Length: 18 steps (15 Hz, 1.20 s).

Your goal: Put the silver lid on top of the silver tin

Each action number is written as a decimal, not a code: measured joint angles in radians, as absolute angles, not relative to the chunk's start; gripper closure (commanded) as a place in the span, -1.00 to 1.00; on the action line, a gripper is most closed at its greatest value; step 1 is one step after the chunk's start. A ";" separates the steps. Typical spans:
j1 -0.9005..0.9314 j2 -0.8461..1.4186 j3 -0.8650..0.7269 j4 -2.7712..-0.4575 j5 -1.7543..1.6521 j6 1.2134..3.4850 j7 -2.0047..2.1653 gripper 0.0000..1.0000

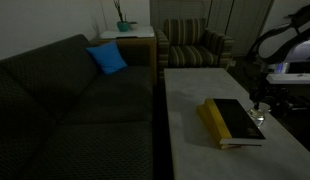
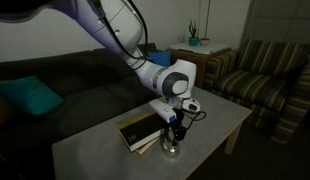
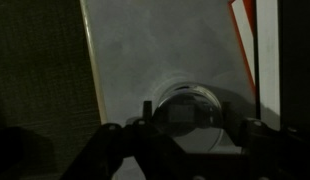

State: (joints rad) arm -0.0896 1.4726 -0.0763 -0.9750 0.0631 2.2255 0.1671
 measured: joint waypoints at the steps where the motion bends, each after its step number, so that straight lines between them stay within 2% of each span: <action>1: -0.087 1.473 -0.083 -0.973 0.051 2.230 0.168 0.13; 5: -0.078 1.473 -0.101 -0.967 0.001 2.234 0.168 0.13; 8: -0.060 1.473 -0.129 -0.969 -0.054 2.317 0.168 0.13; 9: -0.049 1.473 -0.142 -0.971 -0.080 2.346 0.168 -0.37; 12: -0.033 1.474 -0.152 -0.976 -0.113 2.400 0.164 -0.37; 13: -0.032 1.474 -0.153 -0.976 -0.113 2.402 0.162 0.13; 18: -0.035 1.474 -0.138 -0.981 -0.114 2.463 0.113 0.13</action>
State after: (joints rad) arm -0.0349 1.4744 -0.1384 -0.9806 -0.1137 2.4626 0.1131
